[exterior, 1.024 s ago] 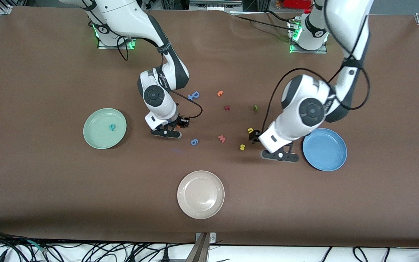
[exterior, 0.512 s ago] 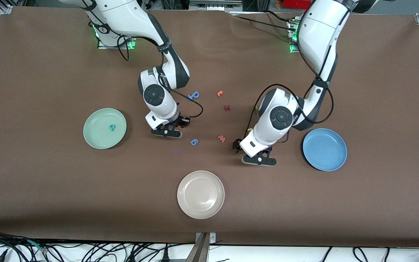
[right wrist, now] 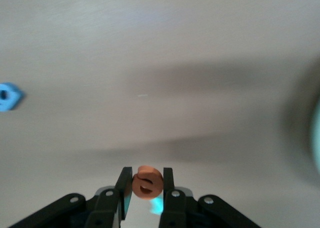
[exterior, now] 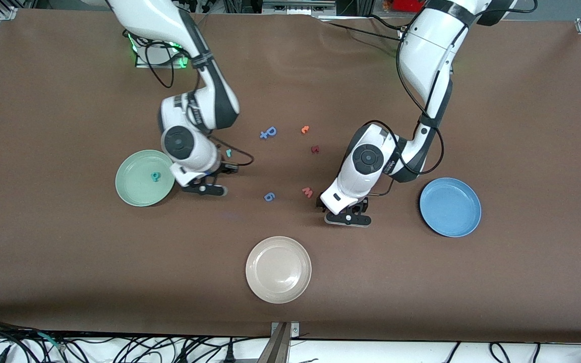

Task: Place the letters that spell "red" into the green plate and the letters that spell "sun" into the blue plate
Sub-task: 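Place the orange letter on the green plate while the left gripper grasps yellow S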

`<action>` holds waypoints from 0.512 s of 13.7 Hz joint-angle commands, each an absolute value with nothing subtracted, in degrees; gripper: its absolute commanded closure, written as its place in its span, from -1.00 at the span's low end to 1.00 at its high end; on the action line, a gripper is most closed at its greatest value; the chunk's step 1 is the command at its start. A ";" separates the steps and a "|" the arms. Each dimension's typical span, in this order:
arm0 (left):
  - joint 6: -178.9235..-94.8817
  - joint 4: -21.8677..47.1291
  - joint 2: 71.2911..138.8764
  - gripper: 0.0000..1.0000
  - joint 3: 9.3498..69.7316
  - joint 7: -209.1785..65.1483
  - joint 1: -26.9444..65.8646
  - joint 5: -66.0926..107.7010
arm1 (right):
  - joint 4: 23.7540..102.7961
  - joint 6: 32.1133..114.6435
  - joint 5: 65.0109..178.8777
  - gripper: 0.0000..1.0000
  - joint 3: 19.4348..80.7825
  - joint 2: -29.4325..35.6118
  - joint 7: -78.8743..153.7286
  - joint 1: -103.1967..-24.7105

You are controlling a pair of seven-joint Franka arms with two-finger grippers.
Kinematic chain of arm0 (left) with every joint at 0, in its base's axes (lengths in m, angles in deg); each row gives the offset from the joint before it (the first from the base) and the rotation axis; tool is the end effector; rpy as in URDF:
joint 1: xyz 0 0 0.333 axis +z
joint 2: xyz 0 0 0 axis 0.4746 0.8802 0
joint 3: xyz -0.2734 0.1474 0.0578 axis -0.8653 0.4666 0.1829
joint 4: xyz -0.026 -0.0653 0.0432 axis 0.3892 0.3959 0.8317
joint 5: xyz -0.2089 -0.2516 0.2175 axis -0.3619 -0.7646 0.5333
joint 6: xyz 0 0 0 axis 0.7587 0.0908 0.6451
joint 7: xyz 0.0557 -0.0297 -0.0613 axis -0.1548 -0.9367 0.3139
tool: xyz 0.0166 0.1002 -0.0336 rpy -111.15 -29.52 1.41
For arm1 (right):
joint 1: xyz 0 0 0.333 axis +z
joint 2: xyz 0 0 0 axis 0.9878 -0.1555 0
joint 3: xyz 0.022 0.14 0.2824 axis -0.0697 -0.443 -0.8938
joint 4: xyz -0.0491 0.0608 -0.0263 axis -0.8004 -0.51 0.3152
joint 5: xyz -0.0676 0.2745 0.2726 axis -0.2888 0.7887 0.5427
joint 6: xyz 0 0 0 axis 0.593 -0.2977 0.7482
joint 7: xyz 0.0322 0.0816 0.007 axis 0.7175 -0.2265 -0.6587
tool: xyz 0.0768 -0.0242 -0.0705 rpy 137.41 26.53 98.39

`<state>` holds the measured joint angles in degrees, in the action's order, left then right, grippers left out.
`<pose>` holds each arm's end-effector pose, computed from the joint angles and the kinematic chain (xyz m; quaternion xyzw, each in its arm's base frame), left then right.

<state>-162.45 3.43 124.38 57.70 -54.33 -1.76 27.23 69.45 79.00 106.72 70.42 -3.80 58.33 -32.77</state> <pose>0.6149 -0.3572 0.1886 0.9973 -0.0355 0.0488 0.0422 0.5634 0.2701 0.2510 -0.9945 0.0386 0.0971 0.0074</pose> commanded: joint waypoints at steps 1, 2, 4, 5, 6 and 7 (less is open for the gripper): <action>-163.44 4.32 124.81 -0.87 58.31 -53.07 -2.78 28.74 | 69.81 73.00 107.69 0.62 76.89 -3.33 48.21 -32.54; -163.44 4.67 124.81 -0.86 58.22 -53.07 -2.78 28.74 | 70.42 72.11 107.77 0.62 79.09 -3.42 44.26 -32.62; -163.44 5.46 124.73 -0.80 58.13 -53.42 -2.95 28.74 | 72.35 70.70 107.77 0.61 83.22 -3.42 37.83 -32.71; -163.44 5.55 124.73 -0.75 58.13 -53.59 -3.13 28.74 | 73.58 70.78 107.77 0.61 84.90 -3.42 34.06 -32.89; -163.44 6.16 124.64 -0.64 58.13 -53.59 -3.22 28.74 | 74.55 70.87 107.77 0.61 86.48 -3.50 30.37 -32.97; -163.44 6.26 124.64 -0.52 58.13 -53.59 -3.48 28.74 | 76.03 71.22 107.77 0.61 87.89 -3.50 27.63 -32.98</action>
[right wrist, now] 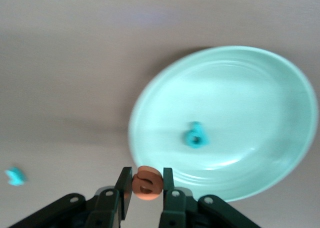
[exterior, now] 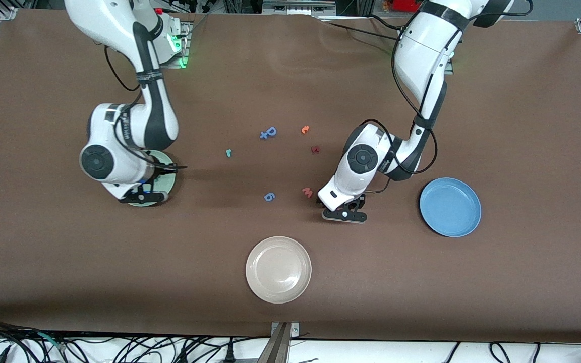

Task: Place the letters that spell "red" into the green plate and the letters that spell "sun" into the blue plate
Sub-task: 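Place the orange letter on the green plate while the left gripper grasps yellow S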

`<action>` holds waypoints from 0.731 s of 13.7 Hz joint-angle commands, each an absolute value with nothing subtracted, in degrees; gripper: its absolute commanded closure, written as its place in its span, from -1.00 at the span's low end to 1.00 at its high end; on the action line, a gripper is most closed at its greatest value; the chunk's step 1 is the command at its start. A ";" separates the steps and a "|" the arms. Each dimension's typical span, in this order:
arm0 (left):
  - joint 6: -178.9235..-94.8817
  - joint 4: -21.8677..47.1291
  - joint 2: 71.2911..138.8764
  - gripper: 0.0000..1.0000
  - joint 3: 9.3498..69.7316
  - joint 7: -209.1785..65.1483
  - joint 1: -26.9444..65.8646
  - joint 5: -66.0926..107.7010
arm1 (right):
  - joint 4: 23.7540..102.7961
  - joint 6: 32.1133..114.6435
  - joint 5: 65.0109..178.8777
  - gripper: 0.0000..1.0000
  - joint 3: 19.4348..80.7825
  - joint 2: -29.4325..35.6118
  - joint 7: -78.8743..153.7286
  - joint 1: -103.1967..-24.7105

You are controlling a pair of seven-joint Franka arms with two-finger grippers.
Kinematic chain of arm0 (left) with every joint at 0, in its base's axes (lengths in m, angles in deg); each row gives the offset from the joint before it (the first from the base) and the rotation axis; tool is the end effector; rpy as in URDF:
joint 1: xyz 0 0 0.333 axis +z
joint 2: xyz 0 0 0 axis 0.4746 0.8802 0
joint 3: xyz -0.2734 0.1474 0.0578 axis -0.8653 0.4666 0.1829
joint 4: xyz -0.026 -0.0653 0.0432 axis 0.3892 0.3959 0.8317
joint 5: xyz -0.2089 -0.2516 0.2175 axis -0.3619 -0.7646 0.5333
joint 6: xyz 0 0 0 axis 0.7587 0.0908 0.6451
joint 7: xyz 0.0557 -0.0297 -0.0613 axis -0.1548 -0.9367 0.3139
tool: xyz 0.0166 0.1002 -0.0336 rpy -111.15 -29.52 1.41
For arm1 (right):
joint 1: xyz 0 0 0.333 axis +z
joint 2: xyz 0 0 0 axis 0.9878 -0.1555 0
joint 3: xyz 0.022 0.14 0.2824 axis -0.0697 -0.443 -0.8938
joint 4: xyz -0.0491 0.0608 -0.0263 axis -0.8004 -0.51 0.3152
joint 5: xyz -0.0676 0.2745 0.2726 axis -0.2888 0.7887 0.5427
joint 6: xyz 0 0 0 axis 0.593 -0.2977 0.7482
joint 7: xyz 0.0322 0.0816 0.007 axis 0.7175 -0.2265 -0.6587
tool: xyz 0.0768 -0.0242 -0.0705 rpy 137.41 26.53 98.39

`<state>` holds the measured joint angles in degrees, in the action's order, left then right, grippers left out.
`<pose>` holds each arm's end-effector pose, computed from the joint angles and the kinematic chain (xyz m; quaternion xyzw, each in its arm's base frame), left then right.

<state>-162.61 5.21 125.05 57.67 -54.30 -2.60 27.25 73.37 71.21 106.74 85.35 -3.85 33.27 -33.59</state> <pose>0.5996 -0.3605 0.1675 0.9981 -0.0426 0.0309 0.0330 0.5810 0.1102 0.2560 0.9879 0.0437 -0.1484 0.0089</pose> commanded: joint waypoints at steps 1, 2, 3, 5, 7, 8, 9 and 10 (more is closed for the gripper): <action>-163.35 6.26 124.55 -0.36 58.04 -53.68 -3.48 28.74 | 77.35 71.40 107.77 0.58 88.95 -3.50 25.69 -32.98; -163.27 6.26 124.55 -0.14 58.13 -53.59 -3.48 28.65 | 78.50 71.66 107.77 0.56 89.91 -3.59 24.02 -32.98; -163.18 6.17 124.38 -0.03 58.04 -53.59 -3.48 28.74 | 79.55 72.45 107.77 0.56 90.27 -3.59 23.22 -32.98; -163.09 6.17 124.55 0.18 58.13 -53.51 -3.48 28.65 | 82.80 76.39 107.77 0.55 90.19 -3.59 23.21 -32.98; -163.09 6.17 124.55 0.39 58.13 -53.42 -3.48 28.65 | 86.14 81.57 107.77 0.55 90.01 -3.68 23.21 -32.80; -163.09 6.26 124.55 0.51 58.13 -53.33 -3.57 28.65 | 86.94 83.42 107.86 0.55 89.92 -3.94 23.12 -32.80; -163.09 6.26 124.55 0.54 58.13 -53.24 -3.66 28.65 | 87.30 84.22 107.86 0.55 89.84 -4.12 22.95 -32.80; -163.09 6.17 124.55 0.57 58.13 -53.07 -3.66 28.65 | 87.30 84.32 107.86 0.42 89.84 -4.21 22.95 -32.80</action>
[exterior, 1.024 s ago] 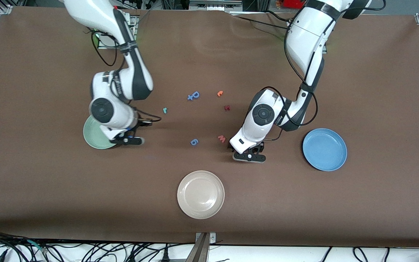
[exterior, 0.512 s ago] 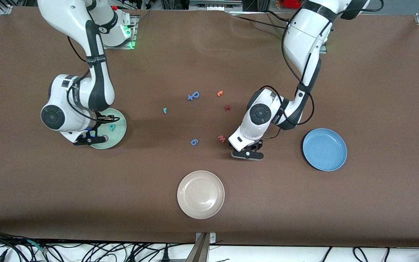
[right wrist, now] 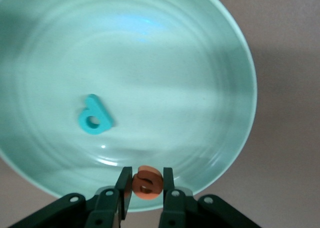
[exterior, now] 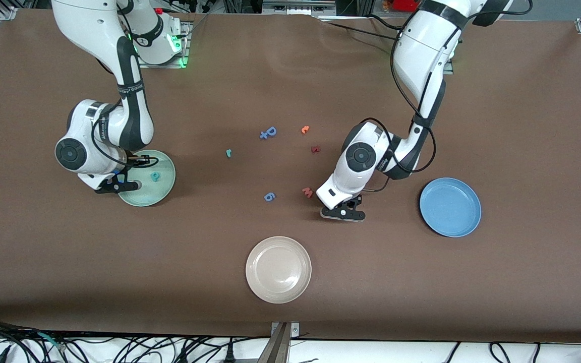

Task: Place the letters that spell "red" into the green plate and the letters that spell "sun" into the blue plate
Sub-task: 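Place the orange letter on the green plate while the left gripper grasps yellow S, then drop the yellow S on the blue plate while the right gripper grasps a teal letter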

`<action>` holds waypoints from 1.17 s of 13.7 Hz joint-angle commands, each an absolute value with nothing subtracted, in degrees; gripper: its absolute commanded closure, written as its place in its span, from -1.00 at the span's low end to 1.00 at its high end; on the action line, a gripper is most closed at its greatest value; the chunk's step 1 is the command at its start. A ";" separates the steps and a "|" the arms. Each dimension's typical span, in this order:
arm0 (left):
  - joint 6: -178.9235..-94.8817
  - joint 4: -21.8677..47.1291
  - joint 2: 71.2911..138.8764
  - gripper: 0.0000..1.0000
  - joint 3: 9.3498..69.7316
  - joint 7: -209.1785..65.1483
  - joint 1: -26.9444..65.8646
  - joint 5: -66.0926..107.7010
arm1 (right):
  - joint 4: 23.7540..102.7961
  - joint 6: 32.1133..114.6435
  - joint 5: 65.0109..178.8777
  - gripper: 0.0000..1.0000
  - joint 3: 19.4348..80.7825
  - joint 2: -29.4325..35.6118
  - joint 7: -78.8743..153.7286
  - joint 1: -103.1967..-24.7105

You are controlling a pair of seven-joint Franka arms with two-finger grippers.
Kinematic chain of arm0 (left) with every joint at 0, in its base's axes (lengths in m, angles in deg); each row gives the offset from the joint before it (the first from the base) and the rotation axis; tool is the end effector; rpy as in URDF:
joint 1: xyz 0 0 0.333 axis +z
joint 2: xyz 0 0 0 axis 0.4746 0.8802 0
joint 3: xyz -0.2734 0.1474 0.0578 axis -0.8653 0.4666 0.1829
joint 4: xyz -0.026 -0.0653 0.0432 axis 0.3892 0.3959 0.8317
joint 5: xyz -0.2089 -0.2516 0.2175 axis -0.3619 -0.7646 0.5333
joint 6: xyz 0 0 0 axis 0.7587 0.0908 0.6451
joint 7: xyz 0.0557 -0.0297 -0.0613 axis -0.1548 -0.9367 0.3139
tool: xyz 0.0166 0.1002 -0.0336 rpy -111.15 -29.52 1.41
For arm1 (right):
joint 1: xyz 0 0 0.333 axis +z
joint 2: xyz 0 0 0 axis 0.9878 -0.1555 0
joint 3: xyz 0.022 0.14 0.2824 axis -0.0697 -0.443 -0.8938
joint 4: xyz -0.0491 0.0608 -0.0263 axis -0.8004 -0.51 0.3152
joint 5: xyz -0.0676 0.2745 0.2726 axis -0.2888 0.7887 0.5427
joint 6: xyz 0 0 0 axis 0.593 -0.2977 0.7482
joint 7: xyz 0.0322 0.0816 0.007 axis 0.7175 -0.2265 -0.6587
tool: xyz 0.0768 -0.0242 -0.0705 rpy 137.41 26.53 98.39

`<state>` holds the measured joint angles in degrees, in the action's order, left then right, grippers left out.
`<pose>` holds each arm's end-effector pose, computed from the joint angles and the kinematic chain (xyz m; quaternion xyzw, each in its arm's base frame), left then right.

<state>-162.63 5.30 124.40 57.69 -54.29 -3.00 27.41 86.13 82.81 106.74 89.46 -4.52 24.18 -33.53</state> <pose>0.5984 -0.3652 0.1748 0.9977 -0.0470 0.0357 0.0346 0.5376 0.0301 0.1997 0.9869 0.0565 -0.1473 0.0340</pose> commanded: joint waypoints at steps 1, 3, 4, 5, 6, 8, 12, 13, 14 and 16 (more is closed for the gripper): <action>-162.92 6.17 124.55 0.61 58.13 -53.33 -3.57 28.65 | 87.13 84.23 107.95 -0.02 89.75 -4.21 22.95 -32.80; -162.65 5.91 124.37 0.67 58.13 -53.33 -3.48 28.65 | 86.77 83.97 108.04 -0.63 89.75 -3.51 24.00 -32.45; -162.21 5.65 124.11 0.70 58.13 -53.50 -3.05 28.65 | 86.69 83.45 108.04 -0.75 89.75 -2.81 24.96 -32.01; -159.43 4.95 123.24 0.74 58.22 -53.59 -2.43 28.74 | 86.68 83.09 108.04 -0.78 89.57 -1.41 28.28 -30.44; -154.79 3.46 122.27 0.75 58.13 -55.33 -0.77 28.74 | 86.68 82.22 108.04 -0.83 89.57 -0.44 32.83 -27.90; -143.63 -1.71 121.39 0.74 58.13 -60.69 2.39 27.95 | 86.42 81.51 108.04 -0.85 89.57 0.36 43.03 -22.45; -133.48 -5.78 121.12 0.74 58.22 -69.74 10.38 28.12 | 84.32 82.39 112.05 -0.85 87.30 -0.43 55.19 -16.46; -131.90 -5.43 120.51 0.74 58.30 -73.33 12.58 28.13 | 83.96 82.73 115.30 -0.85 85.89 -0.86 55.20 -16.28; -129.89 -5.43 120.25 0.74 58.31 -76.59 15.39 28.21 | 83.18 83.87 118.12 -0.85 84.49 -2.17 55.29 -15.75; -125.67 -5.26 119.19 0.74 58.31 -84.06 21.10 28.21 | 83.08 87.38 120.69 -0.84 83.68 -4.37 56.52 -13.74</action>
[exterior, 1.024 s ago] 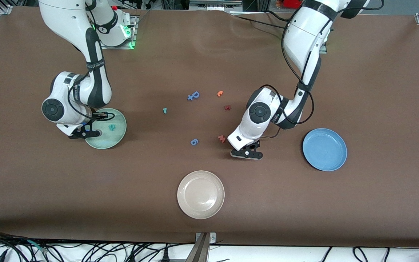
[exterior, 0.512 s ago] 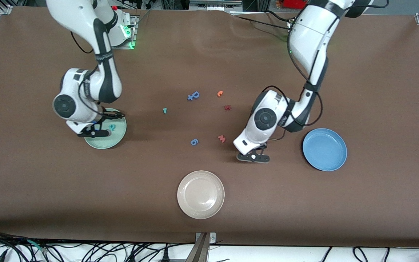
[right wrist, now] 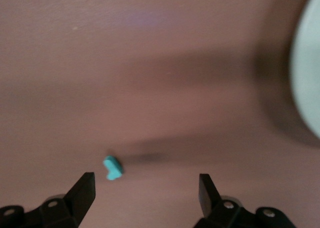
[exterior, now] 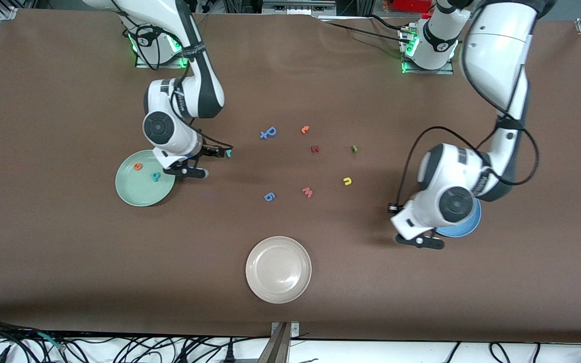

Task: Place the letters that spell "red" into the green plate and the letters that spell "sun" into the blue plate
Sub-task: 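Drop the yellow S on the blue plate while the right gripper grasps a teal letter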

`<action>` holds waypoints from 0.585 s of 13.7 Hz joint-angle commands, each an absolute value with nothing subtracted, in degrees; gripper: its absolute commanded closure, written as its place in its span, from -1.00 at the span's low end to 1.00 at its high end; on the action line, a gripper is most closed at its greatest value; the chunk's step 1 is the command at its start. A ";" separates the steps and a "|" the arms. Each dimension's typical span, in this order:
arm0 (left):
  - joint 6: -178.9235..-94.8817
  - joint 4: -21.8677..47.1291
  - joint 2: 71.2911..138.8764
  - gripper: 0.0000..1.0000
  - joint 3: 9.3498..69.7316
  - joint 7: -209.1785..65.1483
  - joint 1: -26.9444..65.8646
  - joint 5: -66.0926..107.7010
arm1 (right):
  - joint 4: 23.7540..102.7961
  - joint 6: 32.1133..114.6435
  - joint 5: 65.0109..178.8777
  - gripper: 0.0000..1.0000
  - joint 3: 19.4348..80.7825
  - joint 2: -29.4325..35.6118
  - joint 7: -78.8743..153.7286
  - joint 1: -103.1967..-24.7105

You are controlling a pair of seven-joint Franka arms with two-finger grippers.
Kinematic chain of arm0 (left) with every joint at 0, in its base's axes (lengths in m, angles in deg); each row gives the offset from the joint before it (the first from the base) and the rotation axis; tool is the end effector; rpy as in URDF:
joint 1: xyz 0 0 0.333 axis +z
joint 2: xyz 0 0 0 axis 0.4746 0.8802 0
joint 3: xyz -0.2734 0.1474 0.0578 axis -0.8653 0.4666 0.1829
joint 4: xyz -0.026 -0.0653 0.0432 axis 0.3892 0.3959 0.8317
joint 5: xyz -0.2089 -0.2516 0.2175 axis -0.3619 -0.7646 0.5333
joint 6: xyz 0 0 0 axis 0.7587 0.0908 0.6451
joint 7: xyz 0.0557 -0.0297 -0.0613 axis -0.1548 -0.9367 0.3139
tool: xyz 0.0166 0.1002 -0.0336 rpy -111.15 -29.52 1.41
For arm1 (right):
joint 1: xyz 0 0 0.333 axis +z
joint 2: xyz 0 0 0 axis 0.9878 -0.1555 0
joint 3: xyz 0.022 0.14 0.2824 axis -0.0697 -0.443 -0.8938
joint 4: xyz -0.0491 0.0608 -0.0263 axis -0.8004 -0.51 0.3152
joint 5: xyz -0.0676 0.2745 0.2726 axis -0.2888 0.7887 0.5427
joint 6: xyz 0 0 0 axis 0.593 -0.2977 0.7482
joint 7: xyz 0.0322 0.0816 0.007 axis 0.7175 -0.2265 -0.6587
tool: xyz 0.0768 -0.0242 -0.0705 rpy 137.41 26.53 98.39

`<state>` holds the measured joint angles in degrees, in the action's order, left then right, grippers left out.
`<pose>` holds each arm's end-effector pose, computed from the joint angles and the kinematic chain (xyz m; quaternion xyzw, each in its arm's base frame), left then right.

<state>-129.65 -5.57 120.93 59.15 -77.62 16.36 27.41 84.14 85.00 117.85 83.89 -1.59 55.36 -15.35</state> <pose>0.6868 -0.1346 0.2523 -0.9904 0.0774 0.1150 0.0010 0.4931 0.2638 0.2170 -0.9915 0.0690 0.1090 0.0163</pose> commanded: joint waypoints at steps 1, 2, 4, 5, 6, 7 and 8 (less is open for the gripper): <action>-124.08 -5.17 119.19 0.74 58.22 -88.01 23.30 28.21 | 83.08 88.79 121.22 -0.84 83.16 -5.60 57.22 -12.42; -123.80 -4.82 119.28 0.72 58.30 -91.09 24.54 28.13 | 83.08 89.59 121.74 -0.83 83.07 -5.96 57.40 -11.80; -123.98 -4.46 119.54 0.12 58.31 -92.35 26.04 28.56 | 83.17 89.77 122.10 -0.81 82.98 -6.40 57.40 -11.53; -124.24 -4.46 119.63 -0.71 58.31 -92.27 25.96 28.57 | 83.26 89.86 122.19 -0.76 82.98 -6.58 57.40 -11.53; -124.42 -4.38 119.54 -1.00 58.31 -91.66 25.96 28.57 | 83.34 90.21 122.71 -0.76 82.81 -7.02 57.40 -11.44; -124.50 -4.20 119.11 -1.00 58.31 -91.48 26.05 28.13 | 83.43 90.56 123.59 -0.74 82.11 -7.11 57.40 -11.44; -126.16 -2.81 117.97 -1.00 58.22 -91.47 26.14 27.95 | 83.61 91.43 123.86 -0.72 81.84 -7.37 57.40 -11.44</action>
